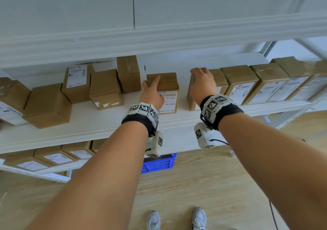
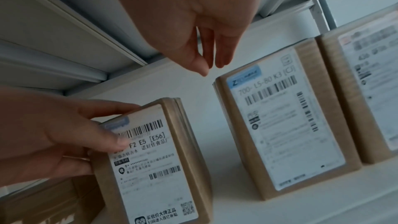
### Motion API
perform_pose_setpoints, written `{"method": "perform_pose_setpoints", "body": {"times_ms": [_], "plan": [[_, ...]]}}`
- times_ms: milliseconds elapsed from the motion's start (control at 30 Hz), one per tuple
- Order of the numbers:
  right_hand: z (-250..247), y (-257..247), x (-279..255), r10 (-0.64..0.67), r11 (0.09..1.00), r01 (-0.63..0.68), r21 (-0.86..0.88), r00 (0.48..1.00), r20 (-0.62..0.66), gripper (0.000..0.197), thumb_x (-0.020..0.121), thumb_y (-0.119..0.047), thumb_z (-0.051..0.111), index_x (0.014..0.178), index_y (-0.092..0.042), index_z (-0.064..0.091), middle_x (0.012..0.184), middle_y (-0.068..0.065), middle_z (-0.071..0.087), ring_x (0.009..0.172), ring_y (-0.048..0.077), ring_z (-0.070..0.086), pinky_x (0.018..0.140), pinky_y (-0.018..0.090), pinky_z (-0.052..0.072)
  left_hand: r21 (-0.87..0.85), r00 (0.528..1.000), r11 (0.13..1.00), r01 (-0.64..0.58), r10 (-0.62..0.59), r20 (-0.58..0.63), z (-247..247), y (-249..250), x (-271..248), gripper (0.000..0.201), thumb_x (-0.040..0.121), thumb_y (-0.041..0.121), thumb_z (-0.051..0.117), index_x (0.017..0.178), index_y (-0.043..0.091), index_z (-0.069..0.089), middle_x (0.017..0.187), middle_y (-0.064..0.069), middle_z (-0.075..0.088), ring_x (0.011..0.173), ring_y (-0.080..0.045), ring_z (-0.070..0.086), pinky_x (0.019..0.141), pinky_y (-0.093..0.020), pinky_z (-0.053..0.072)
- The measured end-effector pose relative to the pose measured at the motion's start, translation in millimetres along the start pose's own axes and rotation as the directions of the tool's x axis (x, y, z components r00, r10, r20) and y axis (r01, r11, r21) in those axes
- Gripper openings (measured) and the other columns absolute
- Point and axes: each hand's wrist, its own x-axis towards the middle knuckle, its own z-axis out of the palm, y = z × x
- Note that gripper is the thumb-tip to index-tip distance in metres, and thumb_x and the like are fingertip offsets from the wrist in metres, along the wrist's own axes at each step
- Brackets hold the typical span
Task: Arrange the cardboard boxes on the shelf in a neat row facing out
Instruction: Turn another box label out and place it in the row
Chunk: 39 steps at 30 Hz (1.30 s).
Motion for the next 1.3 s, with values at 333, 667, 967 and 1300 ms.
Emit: {"method": "perform_pose_setpoints", "body": {"times_ms": [333,667,967,1300], "plan": [[-13,38,3,0.025,0.939,0.018,-0.344,0.993,0.119,0.069,0.083,-0.012,0.056,0.147,-0.015,0.030,0.155,0.004,0.027,0.148,0.024,0.012,0.119,0.053,0.002,-0.039,0.999,0.999,0.002,-0.001,0.039,24,31,-2,0.074,0.095,0.008,0.053,0.153,0.038,0.019,0.161,-0.008,0.000,0.105,-0.024,0.061,0.077,-0.019,0.042],[-25,58,1,-0.101,0.946,0.145,-0.291,0.982,0.161,0.068,0.077,0.000,0.053,0.140,-0.020,0.037,0.147,0.001,0.037,0.143,0.024,0.023,0.120,0.048,0.011,-0.013,1.000,1.000,0.003,-0.003,-0.007,42,44,-7,0.072,0.094,0.010,0.056,0.152,0.037,0.023,0.160,-0.011,0.003,0.103,-0.030,0.064,0.079,-0.025,0.049],[-23,61,-4,-0.135,0.930,0.169,-0.326,0.983,0.124,0.063,0.078,-0.002,0.052,0.137,-0.018,0.039,0.142,0.003,0.040,0.138,0.026,0.029,0.119,0.045,0.016,-0.017,0.999,1.000,-0.020,0.020,-0.043,45,44,-10,0.069,0.092,0.010,0.060,0.149,0.036,0.030,0.155,-0.011,0.017,0.102,-0.028,0.063,0.078,-0.021,0.048],[-31,32,0,-0.148,0.968,0.165,-0.188,0.984,0.100,0.056,0.083,0.006,0.046,0.136,-0.012,0.044,0.139,0.009,0.044,0.129,0.028,0.040,0.107,0.039,0.037,0.023,0.999,0.999,0.042,-0.042,0.006,25,44,-15,0.089,0.091,-0.006,0.049,0.154,0.038,0.006,0.163,-0.012,-0.001,0.117,-0.027,0.055,0.075,-0.023,0.051]]}}
